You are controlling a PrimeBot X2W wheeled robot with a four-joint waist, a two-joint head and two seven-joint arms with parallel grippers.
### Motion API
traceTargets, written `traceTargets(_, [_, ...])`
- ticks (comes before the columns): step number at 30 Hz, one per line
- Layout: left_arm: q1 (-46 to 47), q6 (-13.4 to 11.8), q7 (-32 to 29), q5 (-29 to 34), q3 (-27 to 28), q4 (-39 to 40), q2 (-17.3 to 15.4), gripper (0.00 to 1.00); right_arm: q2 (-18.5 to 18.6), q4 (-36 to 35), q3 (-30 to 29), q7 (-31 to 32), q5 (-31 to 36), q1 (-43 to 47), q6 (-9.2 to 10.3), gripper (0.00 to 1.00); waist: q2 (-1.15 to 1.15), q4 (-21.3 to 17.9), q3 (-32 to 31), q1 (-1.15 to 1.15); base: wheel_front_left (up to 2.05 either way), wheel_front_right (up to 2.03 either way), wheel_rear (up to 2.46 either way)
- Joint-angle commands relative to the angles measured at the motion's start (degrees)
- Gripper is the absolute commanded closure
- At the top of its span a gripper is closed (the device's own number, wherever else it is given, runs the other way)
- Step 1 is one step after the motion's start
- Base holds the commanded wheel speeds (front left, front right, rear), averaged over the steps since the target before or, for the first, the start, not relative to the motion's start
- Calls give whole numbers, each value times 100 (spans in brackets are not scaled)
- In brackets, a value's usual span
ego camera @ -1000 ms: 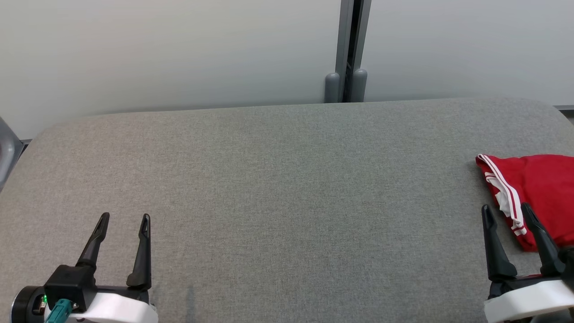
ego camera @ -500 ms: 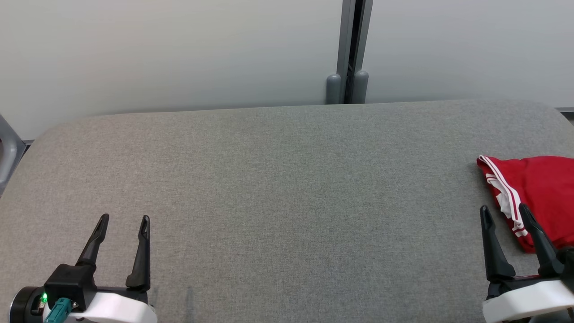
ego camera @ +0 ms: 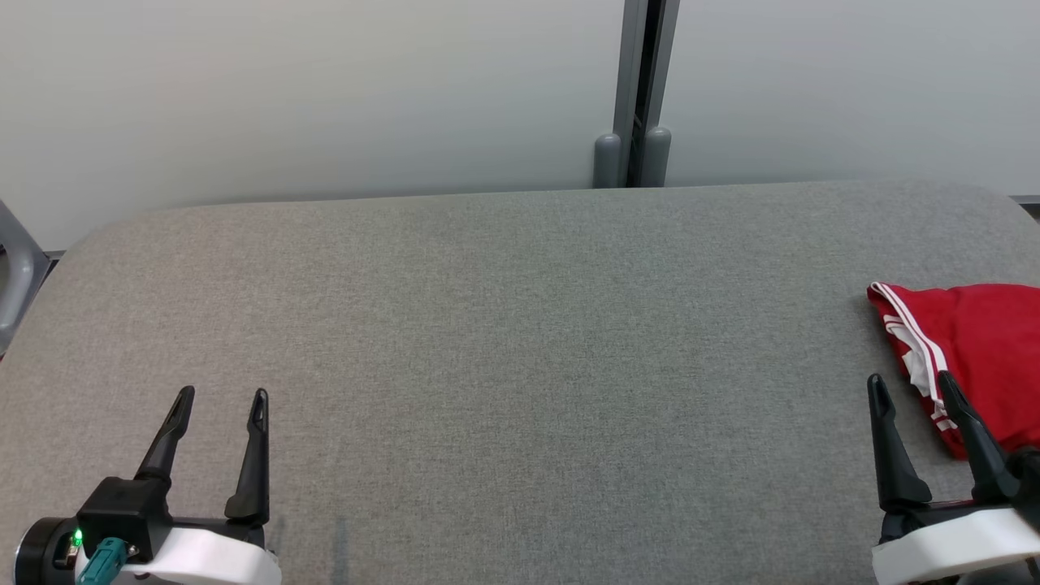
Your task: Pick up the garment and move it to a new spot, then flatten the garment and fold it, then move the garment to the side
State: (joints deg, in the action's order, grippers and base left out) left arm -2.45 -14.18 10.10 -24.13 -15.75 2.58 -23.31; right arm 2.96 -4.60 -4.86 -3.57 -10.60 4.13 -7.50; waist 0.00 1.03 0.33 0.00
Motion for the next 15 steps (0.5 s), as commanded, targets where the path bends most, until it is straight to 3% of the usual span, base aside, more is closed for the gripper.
traceTargets(1, [84,12,24,-10,4,-22,-42,0,4,10,-4,-24,-34,21,2,0,0,6,10,0,0,0,0])
traceTargets(5, [120,31,58,-31,10,-78,-55,0,4,22,1,-29,-79,16,2,0,0,20,25,0,0,0,0])
traceTargets(6, [40,8,30,-10,1,-71,-15,100,-2,11,6,-1,-52,-1,0,100,0,21,26,0,0,0,0])
traceTargets(15, [28,174,-61,-640,12,-353,325,100,-60,400,-137,196,-754,-100,0,100,0,14,25,0,0,0,0])
